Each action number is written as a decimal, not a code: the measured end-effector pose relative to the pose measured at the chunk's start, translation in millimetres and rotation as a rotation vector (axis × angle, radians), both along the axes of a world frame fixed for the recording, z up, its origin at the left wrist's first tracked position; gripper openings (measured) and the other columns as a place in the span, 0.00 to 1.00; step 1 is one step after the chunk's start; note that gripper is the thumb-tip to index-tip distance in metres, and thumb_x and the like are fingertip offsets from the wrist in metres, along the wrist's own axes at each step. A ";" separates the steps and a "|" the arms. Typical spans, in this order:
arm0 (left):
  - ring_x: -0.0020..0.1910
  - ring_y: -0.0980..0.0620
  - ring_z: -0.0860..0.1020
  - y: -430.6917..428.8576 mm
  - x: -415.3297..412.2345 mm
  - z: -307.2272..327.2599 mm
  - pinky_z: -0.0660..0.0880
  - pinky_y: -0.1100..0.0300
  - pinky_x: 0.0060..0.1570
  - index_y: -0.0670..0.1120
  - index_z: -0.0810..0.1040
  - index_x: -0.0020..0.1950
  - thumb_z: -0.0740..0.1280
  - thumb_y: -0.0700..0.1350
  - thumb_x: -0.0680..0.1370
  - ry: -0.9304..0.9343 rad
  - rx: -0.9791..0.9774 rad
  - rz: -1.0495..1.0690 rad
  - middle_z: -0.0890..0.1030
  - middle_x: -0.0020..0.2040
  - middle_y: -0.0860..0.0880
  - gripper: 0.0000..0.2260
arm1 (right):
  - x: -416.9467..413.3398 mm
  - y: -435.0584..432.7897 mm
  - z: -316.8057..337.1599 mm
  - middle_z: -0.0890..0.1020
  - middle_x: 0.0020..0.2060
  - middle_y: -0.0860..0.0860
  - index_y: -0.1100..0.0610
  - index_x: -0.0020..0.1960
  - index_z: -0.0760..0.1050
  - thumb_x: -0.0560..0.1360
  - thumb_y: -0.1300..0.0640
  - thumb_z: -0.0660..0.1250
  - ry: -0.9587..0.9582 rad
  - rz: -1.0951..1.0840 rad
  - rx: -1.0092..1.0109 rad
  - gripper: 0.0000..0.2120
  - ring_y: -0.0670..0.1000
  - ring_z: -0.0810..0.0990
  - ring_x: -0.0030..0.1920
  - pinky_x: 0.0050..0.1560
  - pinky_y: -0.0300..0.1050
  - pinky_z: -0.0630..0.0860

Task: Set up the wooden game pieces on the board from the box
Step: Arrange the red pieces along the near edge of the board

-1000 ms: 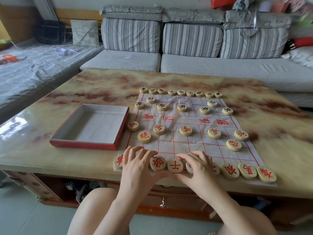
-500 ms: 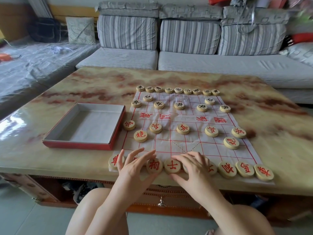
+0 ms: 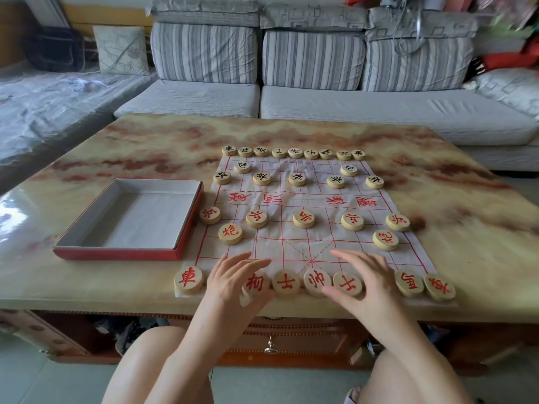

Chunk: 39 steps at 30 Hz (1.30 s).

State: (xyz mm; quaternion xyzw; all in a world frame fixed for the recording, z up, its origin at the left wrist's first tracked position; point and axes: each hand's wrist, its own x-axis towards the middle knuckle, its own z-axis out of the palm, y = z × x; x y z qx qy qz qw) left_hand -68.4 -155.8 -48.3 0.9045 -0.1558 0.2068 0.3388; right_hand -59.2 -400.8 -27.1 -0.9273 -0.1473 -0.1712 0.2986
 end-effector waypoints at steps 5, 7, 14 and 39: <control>0.60 0.62 0.72 -34.8 0.2 16.2 0.70 0.60 0.63 0.57 0.74 0.62 0.65 0.60 0.71 0.114 0.019 -0.120 0.77 0.58 0.62 0.20 | -11.4 -27.7 8.4 0.65 0.53 0.19 0.45 0.60 0.74 0.64 0.43 0.73 0.055 -0.062 0.009 0.25 0.42 0.65 0.58 0.63 0.50 0.64; 0.60 0.59 0.72 -50.5 1.4 15.0 0.68 0.57 0.65 0.57 0.73 0.63 0.64 0.61 0.71 0.111 0.094 -0.125 0.77 0.59 0.60 0.22 | -14.7 -28.0 6.8 0.64 0.53 0.19 0.46 0.60 0.75 0.65 0.51 0.76 0.073 -0.068 0.025 0.24 0.42 0.65 0.57 0.64 0.51 0.64; 0.54 0.51 0.76 -77.6 13.6 12.1 0.71 0.46 0.61 0.53 0.79 0.54 0.58 0.72 0.63 0.020 0.243 0.048 0.81 0.49 0.57 0.31 | -10.4 -33.1 0.6 0.64 0.58 0.42 0.36 0.65 0.67 0.70 0.46 0.70 0.258 -0.042 -0.020 0.25 0.43 0.56 0.58 0.67 0.47 0.58; 0.52 0.56 0.67 -75.6 17.9 1.3 0.73 0.50 0.55 0.51 0.82 0.51 0.62 0.63 0.66 -0.050 0.224 0.031 0.83 0.46 0.55 0.23 | -0.1 -29.7 -21.8 0.77 0.53 0.38 0.45 0.59 0.76 0.64 0.32 0.56 0.038 -0.052 -0.148 0.29 0.41 0.61 0.60 0.52 0.38 0.47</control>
